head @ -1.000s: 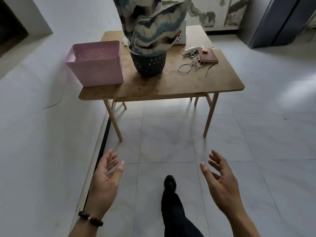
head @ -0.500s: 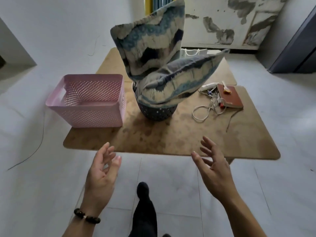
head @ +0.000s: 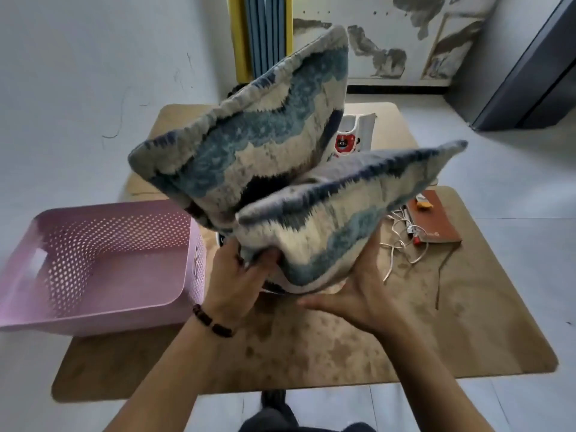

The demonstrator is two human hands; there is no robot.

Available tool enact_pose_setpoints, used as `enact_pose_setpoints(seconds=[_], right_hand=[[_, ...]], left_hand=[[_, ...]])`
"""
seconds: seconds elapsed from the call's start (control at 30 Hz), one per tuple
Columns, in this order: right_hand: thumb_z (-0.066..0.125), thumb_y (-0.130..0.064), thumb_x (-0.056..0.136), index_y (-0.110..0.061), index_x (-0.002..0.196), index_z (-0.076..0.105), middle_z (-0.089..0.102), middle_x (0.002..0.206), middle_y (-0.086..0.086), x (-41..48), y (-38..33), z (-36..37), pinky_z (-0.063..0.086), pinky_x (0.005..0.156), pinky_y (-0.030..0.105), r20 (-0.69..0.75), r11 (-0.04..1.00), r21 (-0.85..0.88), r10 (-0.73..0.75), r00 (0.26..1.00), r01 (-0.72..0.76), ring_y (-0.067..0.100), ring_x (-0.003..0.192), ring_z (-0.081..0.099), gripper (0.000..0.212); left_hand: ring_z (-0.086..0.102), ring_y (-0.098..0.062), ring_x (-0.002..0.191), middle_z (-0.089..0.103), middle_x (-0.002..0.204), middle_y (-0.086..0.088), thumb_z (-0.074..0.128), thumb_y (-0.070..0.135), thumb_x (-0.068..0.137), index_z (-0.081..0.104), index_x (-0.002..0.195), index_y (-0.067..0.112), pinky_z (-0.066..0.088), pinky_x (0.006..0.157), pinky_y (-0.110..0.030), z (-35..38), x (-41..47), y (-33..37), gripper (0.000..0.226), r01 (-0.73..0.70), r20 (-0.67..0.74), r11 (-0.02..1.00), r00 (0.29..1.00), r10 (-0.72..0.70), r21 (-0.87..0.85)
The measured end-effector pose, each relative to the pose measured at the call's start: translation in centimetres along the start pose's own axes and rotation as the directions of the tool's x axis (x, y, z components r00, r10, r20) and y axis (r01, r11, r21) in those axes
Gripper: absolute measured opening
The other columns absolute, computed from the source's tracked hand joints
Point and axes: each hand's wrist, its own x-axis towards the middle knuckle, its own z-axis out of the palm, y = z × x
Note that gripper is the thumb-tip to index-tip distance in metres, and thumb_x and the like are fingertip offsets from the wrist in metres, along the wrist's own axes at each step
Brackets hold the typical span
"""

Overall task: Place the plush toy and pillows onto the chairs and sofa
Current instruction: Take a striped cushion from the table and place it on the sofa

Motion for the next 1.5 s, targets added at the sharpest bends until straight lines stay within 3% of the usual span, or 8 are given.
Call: enact_pose_setpoints(seconds=[0.13,0.23,0.37,0.77,0.97,1.1,1.27,1.5], right_hand=[[0.089,-0.076,0.042,-0.029,0.155,-0.028,-0.018,0.17,0.001,3.9,0.1,1.4,0.01,0.126,0.06,-0.011,0.999,0.048,0.013,1.0,-0.013,0.025,0.158,-0.012,0.169],[0.099,-0.061,0.039,-0.017,0.16,0.005,0.026,0.165,0.006,7.4,2.4,-0.2,0.03,0.122,0.053,-0.077,0.984,0.155,0.103,0.992,-0.09,0.021,0.153,0.029,0.159],[0.099,-0.033,0.041,-0.016,0.149,0.04,0.066,0.126,-0.013,11.2,4.7,-6.0,0.053,0.091,0.014,-0.023,0.966,0.212,0.154,0.988,-0.146,-0.01,0.111,0.064,0.124],[0.08,-0.057,0.068,-0.04,0.161,-0.002,0.012,0.167,-0.017,3.6,5.4,-3.7,0.025,0.126,0.045,-0.071,0.907,0.338,0.291,0.954,-0.252,0.008,0.153,0.021,0.125],[0.094,-0.073,0.033,-0.025,0.156,0.011,0.02,0.165,0.007,3.3,5.1,-1.1,0.028,0.122,0.054,-0.087,0.979,0.059,0.202,0.975,-0.197,0.024,0.155,0.02,0.156],[0.1,-0.054,0.037,-0.012,0.159,0.014,0.038,0.157,0.004,7.1,4.8,-1.2,0.033,0.121,0.03,-0.248,0.963,0.191,0.235,0.94,-0.19,0.011,0.144,0.04,0.155],[0.094,-0.029,0.043,-0.019,0.13,0.062,0.071,0.12,-0.003,8.6,4.9,-3.6,0.057,0.098,0.049,-0.184,0.868,0.368,0.42,0.889,-0.334,0.015,0.113,0.067,0.093],[0.082,0.002,0.052,-0.017,0.091,0.075,0.078,0.088,-0.005,10.0,-0.8,-7.0,0.063,0.074,0.038,-0.211,0.759,0.628,0.378,0.901,-0.172,0.017,0.088,0.074,0.045]], left_hand=[[0.061,0.011,0.109,0.069,0.109,0.033,0.058,0.063,0.075,0.063,0.113,0.052,0.052,0.095,-0.025,1.8,3.3,1.8,0.041,0.031,-0.059,0.996,0.998,-0.036,-0.089],[0.064,0.0,0.115,0.072,0.117,0.02,0.068,0.063,0.073,0.064,0.122,0.039,0.051,0.103,-0.038,3.3,4.1,2.7,0.055,0.06,0.03,0.997,0.998,-0.059,-0.047],[0.051,0.008,0.13,0.057,0.142,0.019,0.063,0.055,0.087,0.046,0.148,0.025,0.042,0.107,-0.016,5.4,3.8,2.0,0.07,0.04,0.2,0.999,0.979,-0.045,0.027],[0.051,-0.024,0.076,0.051,0.083,-0.002,0.042,0.054,0.098,0.052,0.081,0.016,0.036,0.066,-0.033,6.0,-0.4,-7.5,0.043,-0.218,0.158,0.616,0.976,0.15,0.757],[0.048,-0.027,0.124,0.062,0.123,-0.004,-0.002,0.088,0.08,0.062,0.12,0.017,0.025,0.114,-0.038,5.9,-1.9,-9.5,0.103,-0.227,0.334,0.398,0.915,-0.224,0.889],[0.046,-0.025,0.128,0.062,0.12,0.0,-0.014,0.087,0.073,0.06,0.11,0.02,0.006,0.116,-0.037,7.2,-1.3,-9.8,0.107,-0.108,0.204,0.36,0.948,-0.242,0.927],[0.039,-0.032,0.132,0.056,0.128,-0.007,-0.014,0.073,0.08,0.055,0.124,0.019,-0.001,0.118,-0.044,8.2,-0.8,-10.6,0.098,-0.072,0.159,0.291,0.944,-0.288,0.954],[0.038,-0.033,0.133,0.053,0.131,-0.008,-0.022,0.078,0.071,0.055,0.124,0.017,0.01,0.12,-0.05,8.1,0.0,-10.6,0.111,-0.112,0.203,0.286,0.929,-0.31,0.952]])
